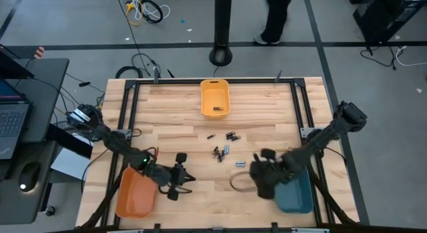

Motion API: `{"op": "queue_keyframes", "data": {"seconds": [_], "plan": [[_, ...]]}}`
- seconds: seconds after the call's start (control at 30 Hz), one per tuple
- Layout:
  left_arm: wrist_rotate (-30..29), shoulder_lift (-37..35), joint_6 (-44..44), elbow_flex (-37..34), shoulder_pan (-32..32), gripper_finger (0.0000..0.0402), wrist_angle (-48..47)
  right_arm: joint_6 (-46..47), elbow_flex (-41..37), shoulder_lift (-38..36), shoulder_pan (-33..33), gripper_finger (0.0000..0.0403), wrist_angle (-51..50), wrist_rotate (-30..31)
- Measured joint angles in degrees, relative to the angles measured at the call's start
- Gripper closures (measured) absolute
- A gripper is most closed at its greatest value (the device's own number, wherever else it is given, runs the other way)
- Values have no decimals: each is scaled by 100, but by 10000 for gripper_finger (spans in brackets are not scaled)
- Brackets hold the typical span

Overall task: Sort batteries
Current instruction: Put the white battery into the blue bin

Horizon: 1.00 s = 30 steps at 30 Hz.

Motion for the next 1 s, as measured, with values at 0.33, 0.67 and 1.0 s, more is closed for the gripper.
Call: {"op": "queue_keyframes", "data": {"seconds": [0.33, 0.67, 1.0], "plan": [[1287, 0, 670, -2, 1042, 392, 464, -2087, -1444, 2, -1648, 289, 2468, -393], [1927, 0, 787, -9, 1594, 392, 600, -2529, -2061, 2, -1883, 283, 2909, -595], [1897, 0, 996, -9, 1627, 392, 768, -2785, -2511, 4, -1881, 283, 3628, -610]]}}
